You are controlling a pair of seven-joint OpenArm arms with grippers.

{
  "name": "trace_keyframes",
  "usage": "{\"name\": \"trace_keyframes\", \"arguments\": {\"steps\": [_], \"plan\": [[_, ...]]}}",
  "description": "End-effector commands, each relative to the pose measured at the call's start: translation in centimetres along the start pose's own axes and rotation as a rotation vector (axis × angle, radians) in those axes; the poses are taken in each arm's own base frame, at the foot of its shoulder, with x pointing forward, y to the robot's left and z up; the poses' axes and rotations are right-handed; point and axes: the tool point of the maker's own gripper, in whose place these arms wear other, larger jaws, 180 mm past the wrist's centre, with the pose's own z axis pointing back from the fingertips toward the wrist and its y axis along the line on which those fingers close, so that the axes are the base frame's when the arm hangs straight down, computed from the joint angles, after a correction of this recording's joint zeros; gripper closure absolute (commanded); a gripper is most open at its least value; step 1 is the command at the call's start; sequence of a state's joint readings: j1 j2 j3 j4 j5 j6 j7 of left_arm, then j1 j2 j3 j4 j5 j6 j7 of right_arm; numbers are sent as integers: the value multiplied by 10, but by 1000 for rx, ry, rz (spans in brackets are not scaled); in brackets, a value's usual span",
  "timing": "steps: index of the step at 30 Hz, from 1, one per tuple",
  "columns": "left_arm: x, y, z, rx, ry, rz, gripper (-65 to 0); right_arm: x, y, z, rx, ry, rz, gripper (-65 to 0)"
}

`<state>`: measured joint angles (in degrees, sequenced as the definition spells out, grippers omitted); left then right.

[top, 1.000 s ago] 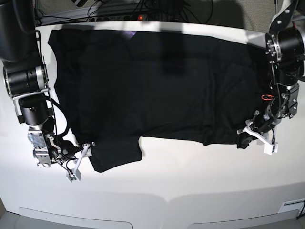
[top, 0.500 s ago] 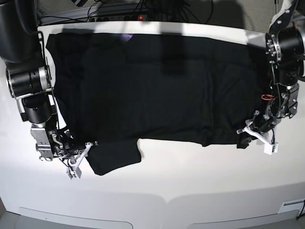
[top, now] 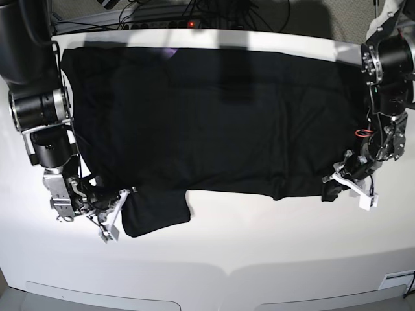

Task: Fold the T-shirt properly
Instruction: 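Grasp the hem corners with both grippers, then lift the hem with both grippers and fold it over toward the collar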

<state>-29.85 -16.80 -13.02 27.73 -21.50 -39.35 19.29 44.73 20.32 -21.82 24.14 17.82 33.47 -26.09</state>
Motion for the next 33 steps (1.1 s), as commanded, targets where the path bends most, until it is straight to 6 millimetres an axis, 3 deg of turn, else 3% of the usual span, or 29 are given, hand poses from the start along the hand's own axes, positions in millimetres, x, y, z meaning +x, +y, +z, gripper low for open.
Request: {"name": "trace_keyframes", "arguments": {"steps": [1,7,14,22,27,33], "plan": [[36,-9,1,-29,-78,-25,0,33,-5,13,-5,-68,28,0],[60,-29,9,-63,-42,-115,0,47,6,28,50,-94,6,0],[79,-27,41,-82,-98,-152,0,22,13,57,85,-128,54,0],[60,-35,81,-95,-91,-267,0,-25,27,86,41,-122,90,0],[46,-31,100,-67,-69,-319,0,-45,24,108,41,-191,-9,0],[44,-28,120,-69,-109,-291,0,-59,18,145,-12,-263,-32,0]]}}
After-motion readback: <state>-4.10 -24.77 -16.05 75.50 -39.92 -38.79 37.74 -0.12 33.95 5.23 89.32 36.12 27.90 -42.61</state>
